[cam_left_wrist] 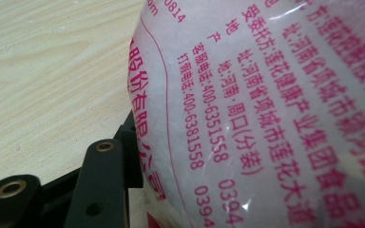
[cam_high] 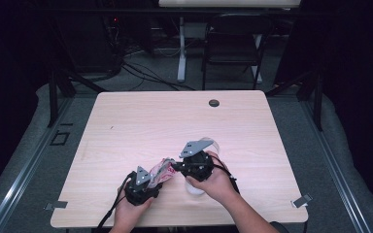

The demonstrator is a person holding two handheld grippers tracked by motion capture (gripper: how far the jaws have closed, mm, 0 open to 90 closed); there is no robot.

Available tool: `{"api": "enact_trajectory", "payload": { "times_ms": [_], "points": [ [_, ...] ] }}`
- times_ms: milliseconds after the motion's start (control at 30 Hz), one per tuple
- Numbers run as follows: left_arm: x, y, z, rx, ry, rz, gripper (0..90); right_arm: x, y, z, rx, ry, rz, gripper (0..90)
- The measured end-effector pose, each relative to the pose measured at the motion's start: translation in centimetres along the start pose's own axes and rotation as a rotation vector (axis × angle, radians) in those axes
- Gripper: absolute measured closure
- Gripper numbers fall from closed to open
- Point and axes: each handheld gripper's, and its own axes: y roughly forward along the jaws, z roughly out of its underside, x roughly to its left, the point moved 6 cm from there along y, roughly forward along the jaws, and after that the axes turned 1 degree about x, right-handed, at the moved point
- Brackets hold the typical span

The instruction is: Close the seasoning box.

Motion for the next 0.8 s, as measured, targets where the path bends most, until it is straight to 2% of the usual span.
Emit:
{"api": "enact_trajectory", "payload": {
  "times_ms": [700, 800],
  "points": [
    [0.03, -0.46, -0.46, -0.010, -0.002, -0.004, 58.2, -0.21, -0.30, -0.07, -0.018, 0.008, -0.004, 89.6],
    [0.06, -0.66, -0.56, -0.012, 0.003, -0.020, 58.4, -0.22, -0.37, -0.11, -0.023, 0.007, -0.007, 89.3]
  ]
}}
